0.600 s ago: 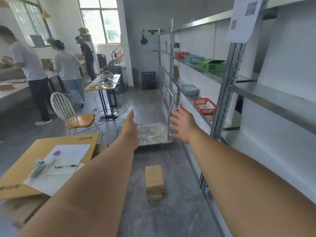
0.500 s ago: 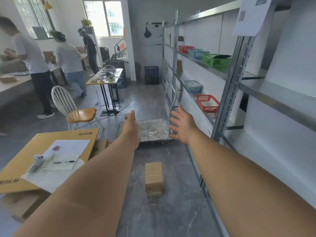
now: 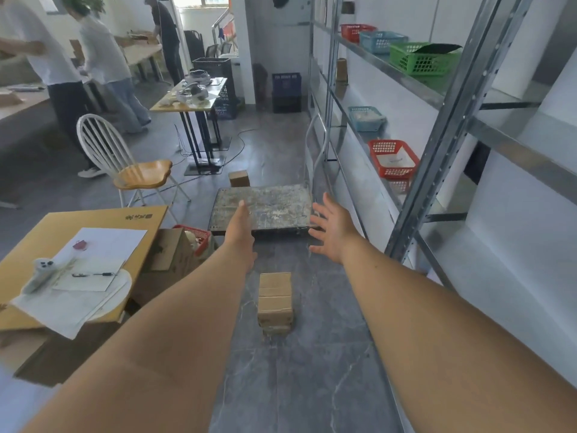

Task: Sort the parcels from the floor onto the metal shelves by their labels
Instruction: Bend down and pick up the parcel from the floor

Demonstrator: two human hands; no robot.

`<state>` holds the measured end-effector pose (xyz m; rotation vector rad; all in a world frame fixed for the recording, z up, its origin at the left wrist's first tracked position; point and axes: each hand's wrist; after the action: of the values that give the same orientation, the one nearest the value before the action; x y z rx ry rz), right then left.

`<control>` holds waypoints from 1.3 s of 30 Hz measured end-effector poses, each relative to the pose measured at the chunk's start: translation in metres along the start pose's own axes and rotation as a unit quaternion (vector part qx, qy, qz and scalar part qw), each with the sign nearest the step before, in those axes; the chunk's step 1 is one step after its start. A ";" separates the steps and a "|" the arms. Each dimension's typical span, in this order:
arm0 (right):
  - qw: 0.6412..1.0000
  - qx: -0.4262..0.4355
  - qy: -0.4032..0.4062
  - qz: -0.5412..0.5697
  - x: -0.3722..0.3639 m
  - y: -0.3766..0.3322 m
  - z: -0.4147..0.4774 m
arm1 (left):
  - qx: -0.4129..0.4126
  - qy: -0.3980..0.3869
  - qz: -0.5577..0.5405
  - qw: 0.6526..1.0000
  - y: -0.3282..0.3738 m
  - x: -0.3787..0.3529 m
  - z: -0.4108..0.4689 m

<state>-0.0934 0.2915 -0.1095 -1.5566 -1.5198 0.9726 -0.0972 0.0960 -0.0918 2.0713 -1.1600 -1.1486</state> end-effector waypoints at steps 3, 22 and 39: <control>1.000 -0.017 -0.003 0.005 0.001 0.009 0.021 | 0.001 0.006 0.007 1.000 -0.008 -0.001 0.020; 0.984 -0.177 0.035 0.018 -0.056 0.080 0.247 | 0.163 0.065 0.047 0.983 -0.022 0.070 0.275; 0.946 -0.319 0.047 0.020 -0.034 0.219 0.421 | 0.271 0.146 0.170 0.936 -0.155 0.140 0.454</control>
<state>-0.3766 0.2524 -0.4899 -2.0436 -1.8454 0.4215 -0.3777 0.0464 -0.5026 2.1945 -1.7288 -0.3599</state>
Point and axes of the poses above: each hand's wrist, its own z-axis towards the middle knuckle, its own x-axis out of the back of the hand, y = z × x, and after that the axes turned 15 degrees about -z, right-handed
